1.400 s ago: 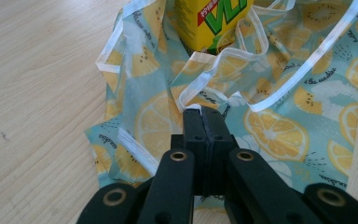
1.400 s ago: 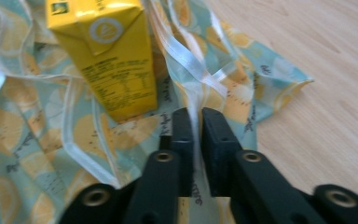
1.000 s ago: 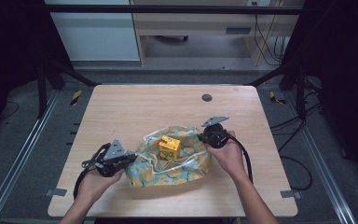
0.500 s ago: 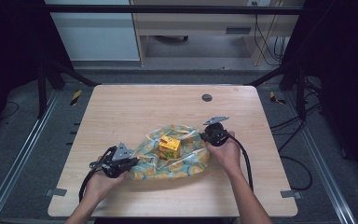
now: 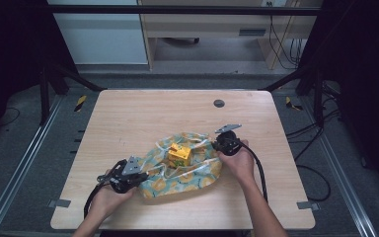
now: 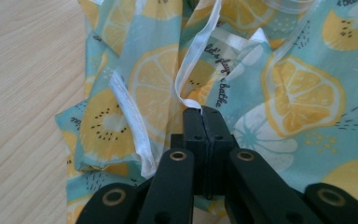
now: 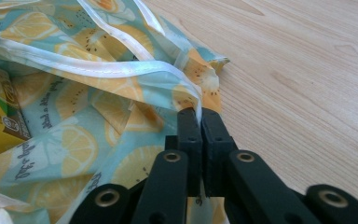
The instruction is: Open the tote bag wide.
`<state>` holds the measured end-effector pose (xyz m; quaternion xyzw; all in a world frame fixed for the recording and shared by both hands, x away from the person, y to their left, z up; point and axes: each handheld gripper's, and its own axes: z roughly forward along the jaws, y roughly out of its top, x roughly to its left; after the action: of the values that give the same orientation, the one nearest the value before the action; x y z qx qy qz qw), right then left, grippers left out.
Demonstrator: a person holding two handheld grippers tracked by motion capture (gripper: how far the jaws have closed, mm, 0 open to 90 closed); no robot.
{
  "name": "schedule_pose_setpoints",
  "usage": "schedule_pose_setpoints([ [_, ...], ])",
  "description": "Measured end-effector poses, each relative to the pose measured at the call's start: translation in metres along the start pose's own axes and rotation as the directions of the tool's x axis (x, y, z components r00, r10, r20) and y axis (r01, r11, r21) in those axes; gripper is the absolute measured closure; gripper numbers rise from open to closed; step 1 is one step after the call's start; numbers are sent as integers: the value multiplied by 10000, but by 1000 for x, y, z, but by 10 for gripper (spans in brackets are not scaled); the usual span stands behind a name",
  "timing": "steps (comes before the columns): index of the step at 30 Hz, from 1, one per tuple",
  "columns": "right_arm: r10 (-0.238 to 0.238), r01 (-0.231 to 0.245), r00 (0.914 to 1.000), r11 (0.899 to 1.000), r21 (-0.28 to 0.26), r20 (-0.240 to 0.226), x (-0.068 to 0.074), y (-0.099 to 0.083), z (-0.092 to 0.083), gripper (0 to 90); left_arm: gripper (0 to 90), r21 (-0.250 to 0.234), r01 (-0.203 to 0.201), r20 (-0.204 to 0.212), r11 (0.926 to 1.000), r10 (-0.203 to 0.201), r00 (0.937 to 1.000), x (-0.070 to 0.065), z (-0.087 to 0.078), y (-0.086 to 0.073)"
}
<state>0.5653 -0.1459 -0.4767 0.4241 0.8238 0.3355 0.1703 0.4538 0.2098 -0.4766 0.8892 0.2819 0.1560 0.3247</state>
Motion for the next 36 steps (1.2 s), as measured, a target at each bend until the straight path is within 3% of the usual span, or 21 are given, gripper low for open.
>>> schedule_pose_setpoints([
  [6,-31,38,9995,9998,-216,301,0,2,-11,639,880,-191,36,46,9998,-35,10000,-3,-4,-1],
  [11,-17,50,9994,9951,-984,332,4,9,-34,512,860,-348,11,-20,9994,-12,10000,-4,-9,0],
  [13,45,-21,9998,9924,-1227,196,6,11,-43,438,813,-561,66,-182,9984,-77,9998,-4,-11,0],
  [19,-579,594,9982,9893,-1331,149,23,11,-69,284,570,-1200,26,-613,9928,-101,9981,-6,-27,7],
  [23,-1006,1004,9949,9849,-1413,56,38,6,-82,252,419,-1611,357,-368,9863,-422,9984,-6,-39,15],
  [29,-1343,1272,9904,9789,-1602,-341,57,-4,-98,232,360,-2071,197,-362,9781,-278,9990,-6,-54,32],
  [36,-1462,1362,9878,9779,-1587,-529,70,-24,-100,196,369,-1679,196,-835,9856,-340,9959,13,-39,52],
])
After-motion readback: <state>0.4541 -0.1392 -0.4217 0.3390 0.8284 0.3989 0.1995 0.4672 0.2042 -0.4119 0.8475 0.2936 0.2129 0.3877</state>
